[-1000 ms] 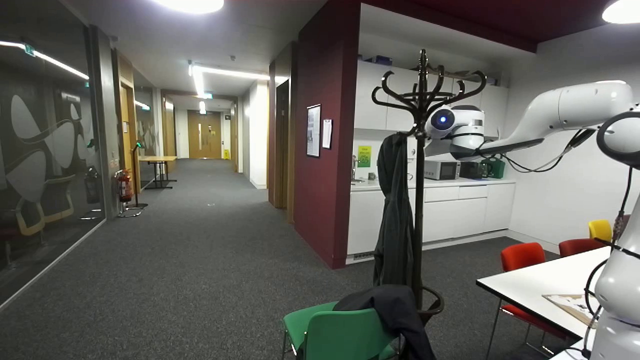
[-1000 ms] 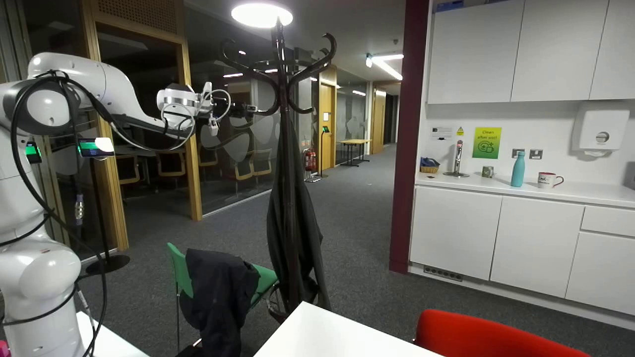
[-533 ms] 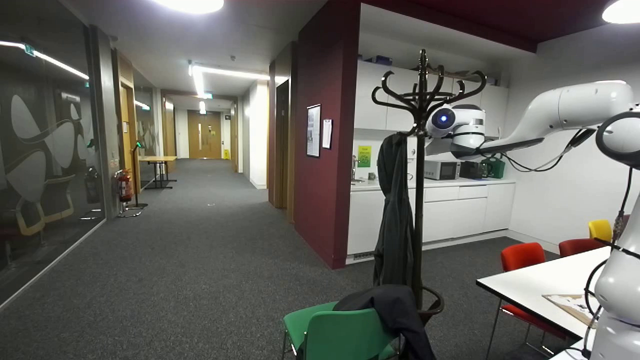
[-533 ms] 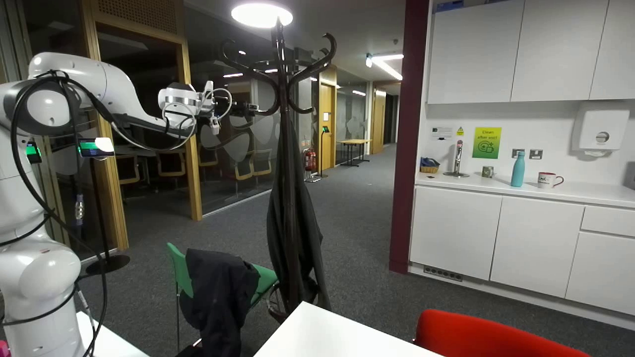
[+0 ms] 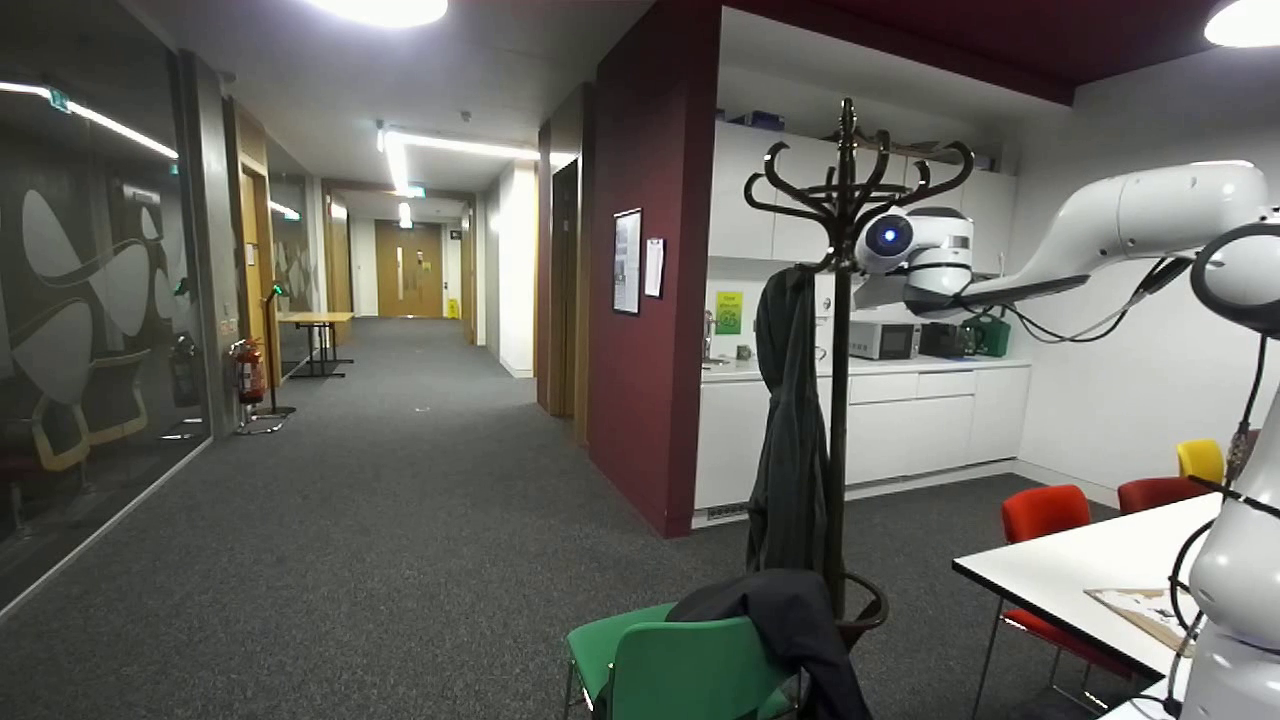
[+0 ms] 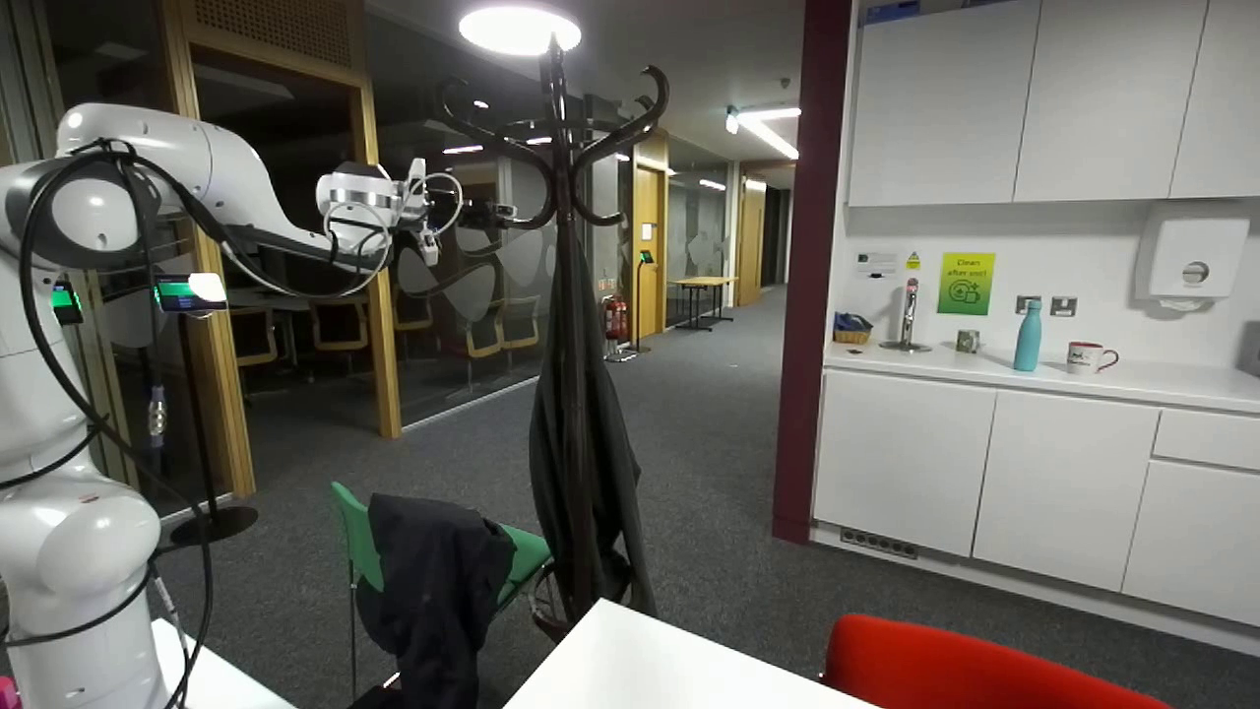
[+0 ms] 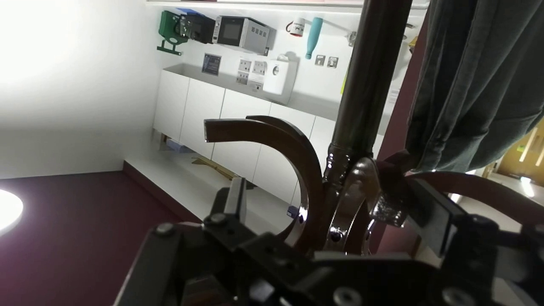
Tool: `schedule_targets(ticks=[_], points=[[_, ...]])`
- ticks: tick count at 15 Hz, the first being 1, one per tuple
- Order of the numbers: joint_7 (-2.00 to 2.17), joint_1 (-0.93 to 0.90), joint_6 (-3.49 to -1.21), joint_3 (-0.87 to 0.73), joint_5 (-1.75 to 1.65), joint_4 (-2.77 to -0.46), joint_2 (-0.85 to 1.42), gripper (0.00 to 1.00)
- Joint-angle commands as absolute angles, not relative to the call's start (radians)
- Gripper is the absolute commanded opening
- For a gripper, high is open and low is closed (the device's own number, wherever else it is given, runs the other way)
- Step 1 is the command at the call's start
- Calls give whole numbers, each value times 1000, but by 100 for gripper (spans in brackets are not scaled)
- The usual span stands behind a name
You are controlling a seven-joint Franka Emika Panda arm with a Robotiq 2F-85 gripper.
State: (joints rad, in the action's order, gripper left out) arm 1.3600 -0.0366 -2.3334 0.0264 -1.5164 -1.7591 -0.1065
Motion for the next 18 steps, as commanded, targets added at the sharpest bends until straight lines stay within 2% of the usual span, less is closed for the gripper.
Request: schedule_targets(ticks=[1, 18], points=[[1365, -23, -2353, 16, -1533, -1757, -121, 100], [1361, -15, -2337, 7, -1521, -1802, -175, 100]])
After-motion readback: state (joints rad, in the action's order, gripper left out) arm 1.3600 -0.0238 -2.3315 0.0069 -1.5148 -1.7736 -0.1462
